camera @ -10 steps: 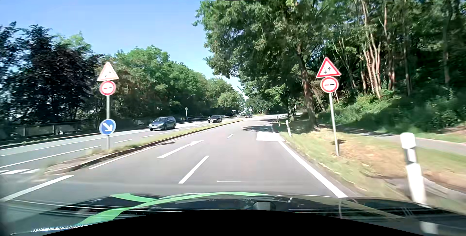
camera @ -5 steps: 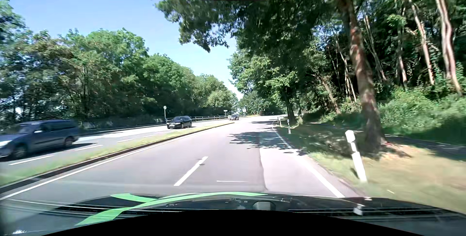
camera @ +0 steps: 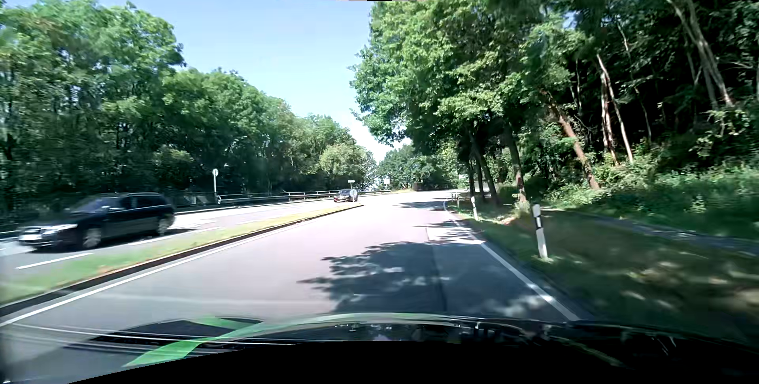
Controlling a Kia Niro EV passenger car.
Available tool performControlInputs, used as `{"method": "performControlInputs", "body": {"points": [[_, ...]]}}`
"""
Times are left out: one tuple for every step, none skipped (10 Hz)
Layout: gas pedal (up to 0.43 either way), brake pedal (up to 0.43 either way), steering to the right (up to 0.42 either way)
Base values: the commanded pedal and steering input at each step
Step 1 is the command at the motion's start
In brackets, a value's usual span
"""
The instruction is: Follow the waypoints while adhering to traffic rules and regulations
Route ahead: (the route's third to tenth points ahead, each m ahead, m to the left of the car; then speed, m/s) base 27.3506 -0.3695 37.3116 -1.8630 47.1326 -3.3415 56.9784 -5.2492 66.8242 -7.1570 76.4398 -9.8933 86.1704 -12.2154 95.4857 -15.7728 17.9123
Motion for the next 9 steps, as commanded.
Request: {"method": "performControlInputs", "body": {"points": [[0.169, 0.0, 0.015], [0.189, 0.0, 0.013], [0.197, 0.0, 0.013], [0.197, 0.0, 0.013], [0.197, 0.0, 0.013], [0.209, 0.0, 0.013], [0.22, 0.0, 0.013], [0.22, 0.0, 0.012], [0.24, 0.0, 0.012]]}}
